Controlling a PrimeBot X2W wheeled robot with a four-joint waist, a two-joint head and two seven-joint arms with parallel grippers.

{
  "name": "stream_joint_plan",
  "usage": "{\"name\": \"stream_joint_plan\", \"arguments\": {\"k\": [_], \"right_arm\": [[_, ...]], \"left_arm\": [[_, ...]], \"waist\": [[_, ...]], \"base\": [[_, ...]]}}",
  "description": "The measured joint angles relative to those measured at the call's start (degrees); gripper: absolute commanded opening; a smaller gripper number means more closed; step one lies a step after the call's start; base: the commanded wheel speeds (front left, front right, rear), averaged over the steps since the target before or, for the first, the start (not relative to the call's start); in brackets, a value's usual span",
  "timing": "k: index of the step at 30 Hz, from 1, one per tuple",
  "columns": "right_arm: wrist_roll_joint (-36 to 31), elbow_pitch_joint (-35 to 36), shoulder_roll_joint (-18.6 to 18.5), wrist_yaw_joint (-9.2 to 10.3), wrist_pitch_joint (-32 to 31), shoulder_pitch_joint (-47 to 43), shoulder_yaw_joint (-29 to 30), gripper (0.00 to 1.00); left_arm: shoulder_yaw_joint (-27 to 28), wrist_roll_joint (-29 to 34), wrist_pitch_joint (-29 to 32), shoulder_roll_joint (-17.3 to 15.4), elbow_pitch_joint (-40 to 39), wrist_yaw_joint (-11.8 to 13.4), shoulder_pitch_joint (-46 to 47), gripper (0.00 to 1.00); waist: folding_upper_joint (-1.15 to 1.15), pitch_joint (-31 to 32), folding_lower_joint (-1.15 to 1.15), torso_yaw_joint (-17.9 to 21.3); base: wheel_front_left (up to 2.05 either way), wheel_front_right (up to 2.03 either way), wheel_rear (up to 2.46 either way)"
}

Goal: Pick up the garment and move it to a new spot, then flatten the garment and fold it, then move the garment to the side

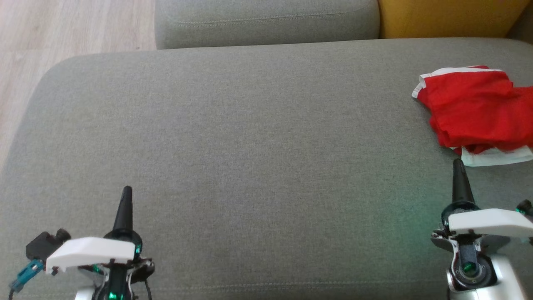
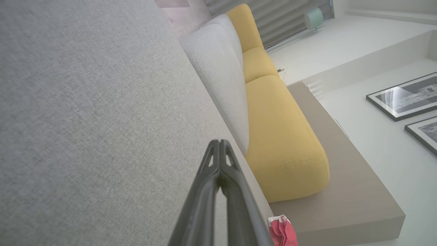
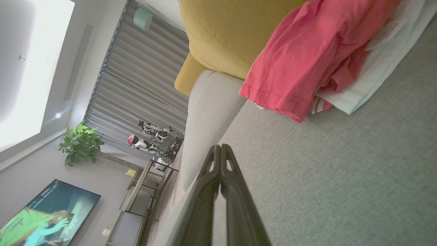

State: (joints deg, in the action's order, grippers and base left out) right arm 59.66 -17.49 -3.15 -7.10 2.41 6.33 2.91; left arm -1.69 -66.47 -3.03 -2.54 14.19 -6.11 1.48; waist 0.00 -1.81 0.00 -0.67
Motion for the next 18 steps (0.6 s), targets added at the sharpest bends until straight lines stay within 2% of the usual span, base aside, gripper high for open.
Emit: {"name": "stream_joint_plan", "arguments": {"k": [18], "right_arm": [[11.1, 0.3, 0.0, 0.0, -2.9, -0.2, 1.4, 0.0]], "left_arm": [[1.6, -9.0, 3.0, 0.0, 0.4, -0.2, 0.4, 0.0]], "waist": [[0.0, 0.6, 0.0, 0.2]], "base": [[0.0, 0.0, 0.0]]}}
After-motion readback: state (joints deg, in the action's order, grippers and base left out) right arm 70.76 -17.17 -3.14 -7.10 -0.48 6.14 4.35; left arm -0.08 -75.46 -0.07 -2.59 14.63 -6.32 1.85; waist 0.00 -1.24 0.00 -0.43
